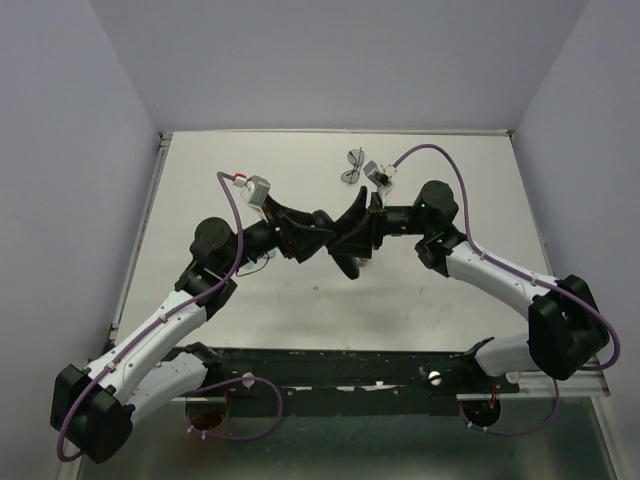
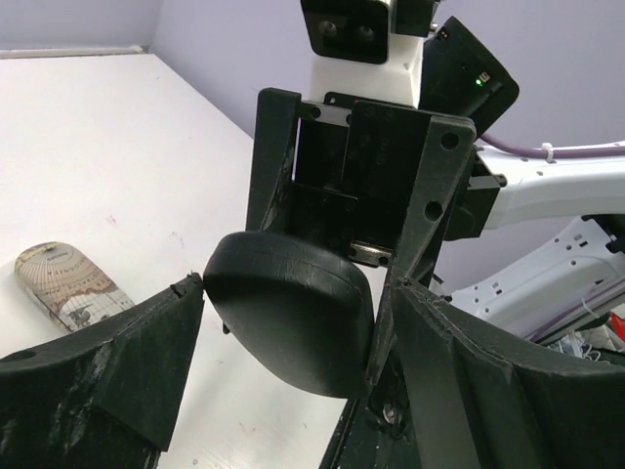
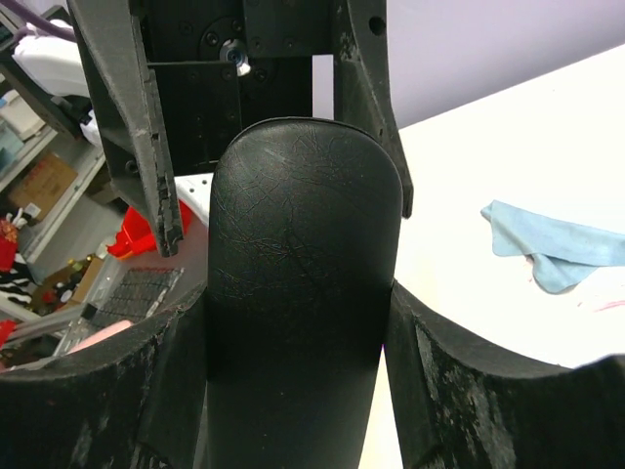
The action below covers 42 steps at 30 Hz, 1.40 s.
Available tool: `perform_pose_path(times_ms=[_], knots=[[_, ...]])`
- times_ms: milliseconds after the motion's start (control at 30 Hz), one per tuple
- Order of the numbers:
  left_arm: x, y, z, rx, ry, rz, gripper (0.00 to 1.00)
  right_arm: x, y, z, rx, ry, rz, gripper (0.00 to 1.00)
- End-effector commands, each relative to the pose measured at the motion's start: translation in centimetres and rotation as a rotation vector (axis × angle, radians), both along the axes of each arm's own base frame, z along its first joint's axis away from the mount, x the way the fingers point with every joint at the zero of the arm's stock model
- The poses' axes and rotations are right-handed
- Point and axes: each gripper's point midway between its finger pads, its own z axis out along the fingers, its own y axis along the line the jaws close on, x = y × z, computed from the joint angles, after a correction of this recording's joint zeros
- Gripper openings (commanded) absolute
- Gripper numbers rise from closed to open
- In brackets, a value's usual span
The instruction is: Organize the sunglasses
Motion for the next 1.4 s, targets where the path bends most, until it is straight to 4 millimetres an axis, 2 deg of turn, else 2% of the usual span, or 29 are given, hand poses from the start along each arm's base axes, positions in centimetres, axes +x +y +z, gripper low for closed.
perform_pose_path(times_ms=[0, 167, 233, 367, 467, 500, 533, 633, 733, 900, 967, 1000, 1033, 1067, 1100, 1200, 1267, 1300, 1367], knots=[[-1.4, -0.3, 0.9, -0.032, -0.049, -0.077, 0.86, -0.7, 0.0, 1.9, 0.071, -0.065, 0.018, 0.36], [-1.7, -0.6, 0.4, -0.027, -0.045, -0.106, 0.83, -0.6, 0.1, 2.7, 0.093, -0.051, 0.013, 0.35], [-1.8, -0.7, 0.4, -0.032, -0.051, -0.114, 0.75, -0.8, 0.1, 2.8, 0.096, -0.055, 0.018, 0.35], [-1.3, -1.0, 0.3, -0.032, -0.033, -0.114, 0.49, -1.2, 0.1, 2.7, 0.096, -0.06, 0.035, 0.35], [-1.0, -1.2, 0.2, -0.031, -0.018, -0.115, 0.22, -1.3, 0.1, 2.3, 0.08, -0.056, 0.036, 0.38], [-0.9, -1.2, 0.3, -0.029, -0.024, -0.111, 0.09, -1.3, 0.0, 2.1, 0.071, -0.055, 0.037, 0.44], [-0.7, -1.2, 0.0, -0.024, -0.021, -0.105, 0.0, -1.5, 0.0, 1.9, 0.058, -0.055, 0.047, 0.51], [-0.4, -0.9, -0.2, -0.018, -0.033, -0.081, 0.0, -2.0, -0.2, 1.7, 0.036, -0.06, 0.066, 0.72], [-0.4, -0.6, -0.3, -0.011, -0.048, -0.077, 0.0, -2.4, -0.6, 1.7, 0.023, -0.078, 0.059, 0.88], [-1.0, -0.6, -0.1, -0.006, -0.079, -0.112, 0.0, -2.2, -0.9, 1.4, -0.005, -0.089, 0.019, 0.89], [-1.4, -0.6, 0.0, -0.002, -0.105, -0.134, 0.0, -2.0, -0.9, 1.2, -0.017, -0.06, 0.014, 0.8], [-1.6, -0.7, 0.0, 0.001, -0.115, -0.143, 0.0, -2.0, -0.8, 1.1, -0.026, -0.05, 0.021, 0.72], [-1.7, -0.6, -0.1, 0.011, -0.128, -0.153, 0.0, -1.9, -0.8, 0.9, -0.035, -0.039, 0.021, 0.63], [-1.6, -0.5, -0.1, 0.016, -0.129, -0.147, 0.0, -1.7, -0.7, 0.9, -0.038, -0.031, 0.012, 0.47], [-1.4, -0.4, -0.4, 0.027, -0.125, -0.147, 0.0, -1.6, -0.7, 0.7, -0.043, -0.021, 0.009, 0.36], [-1.5, 0.2, -1.3, 0.083, -0.182, -0.178, 0.0, -2.2, -0.8, 0.6, -0.044, -0.031, 0.043, 0.23], [-1.0, 0.9, -2.7, 0.136, -0.211, -0.173, 0.0, -2.9, -1.0, 0.8, -0.041, -0.046, 0.08, 0.15], [-0.6, 1.3, -3.3, 0.157, -0.21, -0.165, 0.0, -2.8, -1.0, 0.8, -0.042, -0.045, 0.075, 0.04], [-0.1, 2.0, -3.9, 0.181, -0.205, -0.164, 0.0, -2.5, -0.9, 0.7, -0.049, -0.035, 0.061, 0.01]])
